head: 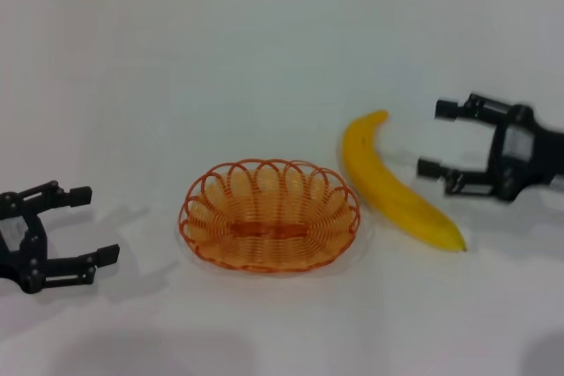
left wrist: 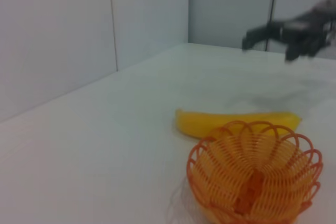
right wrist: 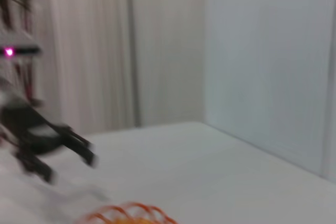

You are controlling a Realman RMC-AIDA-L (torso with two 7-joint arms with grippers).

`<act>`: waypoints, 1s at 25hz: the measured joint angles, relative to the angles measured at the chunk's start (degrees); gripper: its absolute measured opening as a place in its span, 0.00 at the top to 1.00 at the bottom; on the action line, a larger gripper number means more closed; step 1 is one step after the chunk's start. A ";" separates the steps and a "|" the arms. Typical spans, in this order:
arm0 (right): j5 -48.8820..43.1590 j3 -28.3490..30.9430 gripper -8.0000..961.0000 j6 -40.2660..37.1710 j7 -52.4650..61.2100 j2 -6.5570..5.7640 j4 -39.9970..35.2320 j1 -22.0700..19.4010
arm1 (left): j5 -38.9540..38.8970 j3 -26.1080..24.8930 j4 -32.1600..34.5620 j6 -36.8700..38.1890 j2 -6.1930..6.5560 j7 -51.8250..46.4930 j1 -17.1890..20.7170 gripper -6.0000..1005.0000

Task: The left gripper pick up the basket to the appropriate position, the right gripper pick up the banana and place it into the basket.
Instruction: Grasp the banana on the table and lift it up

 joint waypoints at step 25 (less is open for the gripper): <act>-20.30 -27.40 0.09 6.77 61.36 0.18 -19.56 16.84 | 0.24 0.58 -2.96 0.02 -0.53 0.90 -7.39 0.10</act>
